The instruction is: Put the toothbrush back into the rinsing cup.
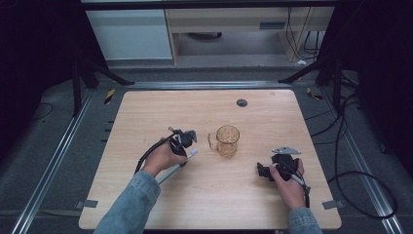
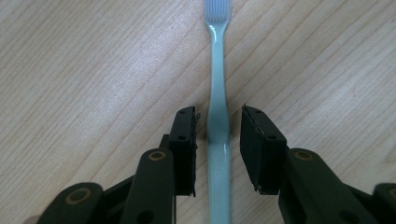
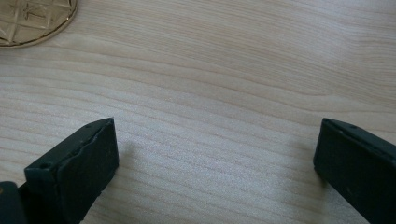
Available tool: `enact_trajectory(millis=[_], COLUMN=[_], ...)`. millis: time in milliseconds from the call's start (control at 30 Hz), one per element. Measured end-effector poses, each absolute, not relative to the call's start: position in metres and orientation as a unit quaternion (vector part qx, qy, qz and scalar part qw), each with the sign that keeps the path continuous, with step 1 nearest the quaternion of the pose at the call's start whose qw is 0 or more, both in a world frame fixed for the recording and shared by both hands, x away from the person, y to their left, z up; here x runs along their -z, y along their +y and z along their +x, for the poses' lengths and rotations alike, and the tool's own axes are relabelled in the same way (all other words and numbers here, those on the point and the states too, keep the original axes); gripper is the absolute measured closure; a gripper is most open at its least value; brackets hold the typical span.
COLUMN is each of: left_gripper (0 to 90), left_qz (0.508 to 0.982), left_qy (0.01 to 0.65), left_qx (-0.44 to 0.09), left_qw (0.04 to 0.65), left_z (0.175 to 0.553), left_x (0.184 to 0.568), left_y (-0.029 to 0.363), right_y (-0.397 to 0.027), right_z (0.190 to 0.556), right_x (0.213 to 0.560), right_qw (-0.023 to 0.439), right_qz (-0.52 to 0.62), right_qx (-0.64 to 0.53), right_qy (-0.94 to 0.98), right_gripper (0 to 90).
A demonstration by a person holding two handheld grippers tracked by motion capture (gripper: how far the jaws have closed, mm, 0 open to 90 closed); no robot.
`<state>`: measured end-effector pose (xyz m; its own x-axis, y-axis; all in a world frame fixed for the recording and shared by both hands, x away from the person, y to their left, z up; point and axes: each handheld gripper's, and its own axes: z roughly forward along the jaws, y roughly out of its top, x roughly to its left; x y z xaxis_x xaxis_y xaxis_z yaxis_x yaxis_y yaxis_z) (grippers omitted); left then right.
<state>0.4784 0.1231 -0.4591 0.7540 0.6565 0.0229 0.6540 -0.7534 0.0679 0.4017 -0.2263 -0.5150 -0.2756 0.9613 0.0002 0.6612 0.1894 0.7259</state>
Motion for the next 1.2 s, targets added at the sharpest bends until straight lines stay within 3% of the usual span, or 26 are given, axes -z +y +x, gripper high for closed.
enact_trajectory(millis=[700,1200], left_gripper=[69.2,77.8], left_qz=[0.935,0.935], left_qy=[0.354,0.353], left_qx=[-0.015,-0.014], left_qw=[0.019,0.026], left_z=[0.4821,0.4805], left_x=[0.4621,0.4634], left_y=[0.1248,0.1232], right_y=[-0.2264,-0.2264], right_z=[0.4017,0.4017], right_x=[0.5150,0.5150], right_qw=[0.238,0.238], right_qz=[0.553,0.553], right_qx=[-0.316,-0.316], right_qy=[0.734,0.734], right_gripper=[0.4,0.3])
